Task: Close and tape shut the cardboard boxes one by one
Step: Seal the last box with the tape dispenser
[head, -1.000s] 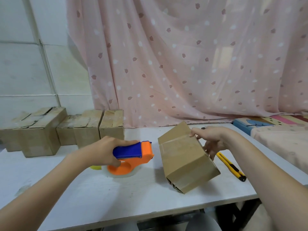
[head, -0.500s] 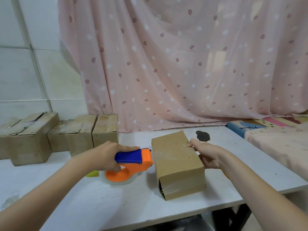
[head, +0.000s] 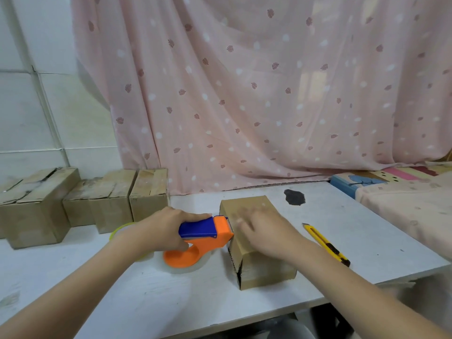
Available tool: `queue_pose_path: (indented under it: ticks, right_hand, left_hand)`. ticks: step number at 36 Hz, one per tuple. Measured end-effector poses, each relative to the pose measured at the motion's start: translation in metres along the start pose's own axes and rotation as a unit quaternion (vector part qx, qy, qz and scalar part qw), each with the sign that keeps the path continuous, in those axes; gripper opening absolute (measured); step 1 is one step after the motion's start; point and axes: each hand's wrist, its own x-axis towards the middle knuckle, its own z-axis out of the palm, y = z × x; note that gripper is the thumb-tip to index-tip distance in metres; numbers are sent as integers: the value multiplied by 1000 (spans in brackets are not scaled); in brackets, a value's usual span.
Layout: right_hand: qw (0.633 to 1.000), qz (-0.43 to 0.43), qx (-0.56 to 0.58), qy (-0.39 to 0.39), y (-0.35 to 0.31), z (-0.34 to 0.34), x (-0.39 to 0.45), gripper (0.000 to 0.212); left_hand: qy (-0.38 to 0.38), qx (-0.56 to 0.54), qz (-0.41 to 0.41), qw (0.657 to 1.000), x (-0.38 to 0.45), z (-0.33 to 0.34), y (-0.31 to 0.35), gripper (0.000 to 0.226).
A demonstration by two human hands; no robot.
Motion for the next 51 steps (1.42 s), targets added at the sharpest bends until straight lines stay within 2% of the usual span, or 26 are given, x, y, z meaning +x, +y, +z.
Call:
queue_pose_path:
  ticks: [3, 6, 8, 11, 13, 21, 33, 38, 41, 43, 47, 51]
  right_hand:
    - [998, -43, -44, -35, 2, 8, -7, 34]
    - [996, -49, -44, -52, 14, 18, -16, 74]
    - [997, -42, -50, -48, 17, 21, -20, 85]
    - [997, -23, -57, -51, 8, 16, -24, 66]
    - [996, -14, -66, -54, 5, 12, -26, 61]
    - [996, -6, -67, -54, 1, 9, -29, 61]
    - [998, 5, -31, -56, -8, 3, -30, 56]
    - [998, 61, -24, -13, -25, -3, -16, 54]
    - [990, 133, -24, -29, -33, -4, 2, 51]
    - [978, 196, -17, -64, -37, -8, 13, 62]
    - [932, 334, 21, -142, -43, -12, 33, 86]
    - [905, 390, 40, -166, -36, -10, 51, 107]
  left_hand:
    - [1, 1, 0, 1000, 2, 2, -1, 82]
    - [-1, -4, -2, 1000, 2, 5, -3, 83]
    - [-2, -10, -4, 1000, 2, 6, -6, 84]
    - [1, -20, -7, 1000, -1, 7, -13, 86]
    - [8, -26, 0, 1000, -4, 8, -17, 86]
    - [30, -40, 23, 999, -9, 14, -29, 88]
    - [28, -18, 6, 999, -29, 11, -48, 85]
    - [27, -8, -3, 1000, -25, 13, -47, 84]
    - [25, -2, -10, 1000, -23, 14, -48, 83]
    - [21, -1, -10, 1000, -22, 13, -48, 83]
    - [10, 4, -14, 1000, -20, 11, -48, 83]
    - [8, 6, -14, 1000, -19, 11, -47, 83]
